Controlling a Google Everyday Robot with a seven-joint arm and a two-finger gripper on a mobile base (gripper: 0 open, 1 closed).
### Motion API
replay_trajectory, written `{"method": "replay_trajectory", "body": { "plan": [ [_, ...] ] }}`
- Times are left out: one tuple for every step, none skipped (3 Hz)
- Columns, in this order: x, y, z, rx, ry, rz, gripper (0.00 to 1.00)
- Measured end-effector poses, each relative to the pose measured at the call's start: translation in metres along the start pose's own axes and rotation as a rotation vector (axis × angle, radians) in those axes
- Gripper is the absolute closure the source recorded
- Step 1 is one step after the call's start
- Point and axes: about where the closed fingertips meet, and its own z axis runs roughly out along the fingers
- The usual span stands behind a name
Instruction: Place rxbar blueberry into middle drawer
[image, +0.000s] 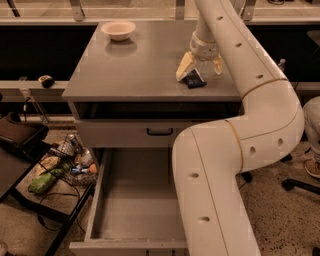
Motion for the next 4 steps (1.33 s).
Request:
{"method": "replay_trajectory", "body": {
  "plan": [
    [0.0000,0.0000,0.0000,0.000,0.000,0.000,0.71],
    [0.0000,0.0000,-0.0002,0.000,0.000,0.000,0.73],
    [0.0000,0.0000,-0.0003,0.000,0.000,0.000,0.73],
    [0.0000,0.0000,-0.0003,0.000,0.000,0.000,0.73]
  ]
}}
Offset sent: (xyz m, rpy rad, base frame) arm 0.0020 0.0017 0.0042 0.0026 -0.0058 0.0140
